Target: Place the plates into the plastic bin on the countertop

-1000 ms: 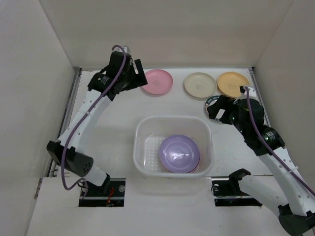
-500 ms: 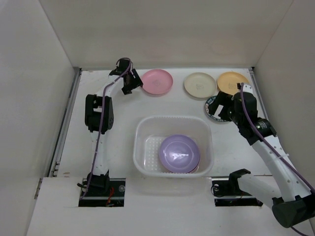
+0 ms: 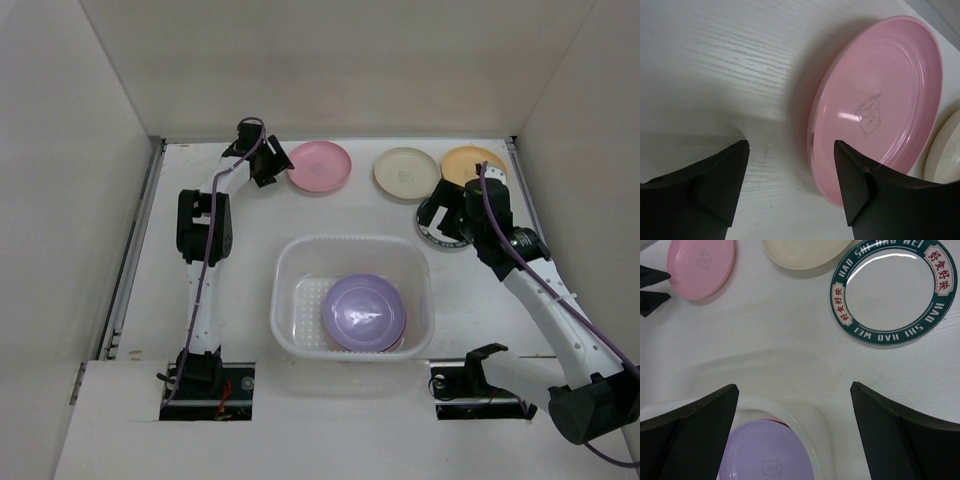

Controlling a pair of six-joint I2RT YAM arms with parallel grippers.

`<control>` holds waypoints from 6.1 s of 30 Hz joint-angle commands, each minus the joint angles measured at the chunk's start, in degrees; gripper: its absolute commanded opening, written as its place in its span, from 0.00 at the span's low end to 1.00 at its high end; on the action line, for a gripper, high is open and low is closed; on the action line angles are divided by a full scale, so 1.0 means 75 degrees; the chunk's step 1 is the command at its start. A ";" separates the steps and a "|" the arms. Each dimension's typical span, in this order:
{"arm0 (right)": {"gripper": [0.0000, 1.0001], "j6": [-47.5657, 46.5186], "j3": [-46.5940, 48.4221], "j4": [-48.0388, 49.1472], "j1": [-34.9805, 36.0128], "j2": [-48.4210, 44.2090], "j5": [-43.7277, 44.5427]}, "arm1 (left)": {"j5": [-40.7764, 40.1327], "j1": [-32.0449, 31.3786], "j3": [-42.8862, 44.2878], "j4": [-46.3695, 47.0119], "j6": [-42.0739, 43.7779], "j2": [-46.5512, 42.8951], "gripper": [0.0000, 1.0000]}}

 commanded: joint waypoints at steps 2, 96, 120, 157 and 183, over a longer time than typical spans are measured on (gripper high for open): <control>1.00 0.0097 0.0538 0.0306 -0.0007 0.0128 0.0196 | 0.0324 -0.0159 0.0596 0.0352 -0.0068 0.0317 0.65; 0.79 0.2909 -0.3176 0.5214 -0.5022 0.3443 -0.3201 | -0.2466 -0.4685 -0.5743 -0.2870 0.1631 -0.9619 1.00; 0.00 0.3917 -0.3832 0.6308 -0.5222 0.3660 -0.4094 | -0.1926 -0.3418 -0.6200 -0.3211 0.1713 -1.0252 1.00; 0.03 -0.0020 -0.0679 -0.1933 0.2160 -0.0224 -0.3050 | -0.2067 -0.1296 -0.7126 -0.2754 0.1432 -1.1225 1.00; 0.72 -0.1121 0.1991 -0.3200 0.2247 0.1194 -0.0390 | -0.1985 -0.1496 -0.7219 -0.2766 0.1397 -1.1272 1.00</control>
